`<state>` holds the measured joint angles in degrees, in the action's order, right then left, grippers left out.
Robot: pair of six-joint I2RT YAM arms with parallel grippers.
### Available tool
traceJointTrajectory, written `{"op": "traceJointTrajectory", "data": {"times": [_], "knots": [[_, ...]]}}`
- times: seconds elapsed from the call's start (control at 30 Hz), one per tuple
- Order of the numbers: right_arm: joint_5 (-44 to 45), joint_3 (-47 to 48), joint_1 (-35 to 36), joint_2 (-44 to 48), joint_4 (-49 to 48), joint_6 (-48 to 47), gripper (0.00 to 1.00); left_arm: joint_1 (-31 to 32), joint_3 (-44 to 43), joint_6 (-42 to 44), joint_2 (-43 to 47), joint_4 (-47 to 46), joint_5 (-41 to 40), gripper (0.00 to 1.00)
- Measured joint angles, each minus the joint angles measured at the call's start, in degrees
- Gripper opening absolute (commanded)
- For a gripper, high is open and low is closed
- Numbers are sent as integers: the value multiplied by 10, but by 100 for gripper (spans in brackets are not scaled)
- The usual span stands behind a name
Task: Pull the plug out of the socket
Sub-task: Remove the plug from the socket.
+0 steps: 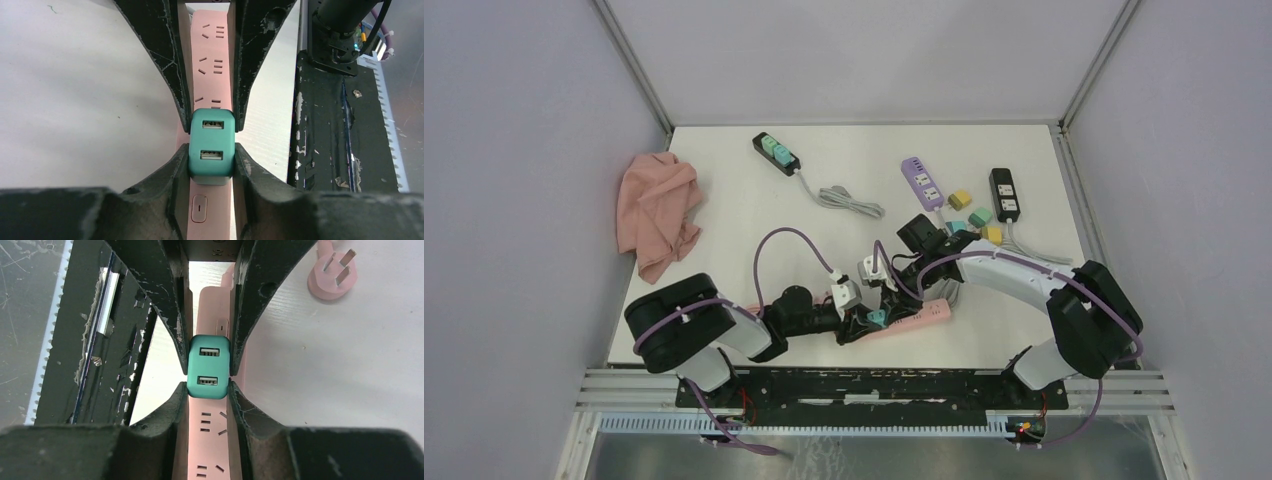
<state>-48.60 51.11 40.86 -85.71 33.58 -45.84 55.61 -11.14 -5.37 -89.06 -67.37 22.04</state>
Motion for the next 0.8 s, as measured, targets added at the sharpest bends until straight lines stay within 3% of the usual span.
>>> {"op": "traceJointTrajectory", "data": {"times": [0.1,0.23,0.57,0.8], "knots": [[4,10,1,-5,8,0,6,0,5,-1,5,-2,-10,69],[7,15,1,-5,20,-8,4,-2,29,-6,23,0,-31,81],[1,26,-7,-5,56,-51,1,-3,66,1,110,38,-67,86],[-7,38,-33,-1,95,-89,0,-3,68,5,120,60,-71,86]]}}
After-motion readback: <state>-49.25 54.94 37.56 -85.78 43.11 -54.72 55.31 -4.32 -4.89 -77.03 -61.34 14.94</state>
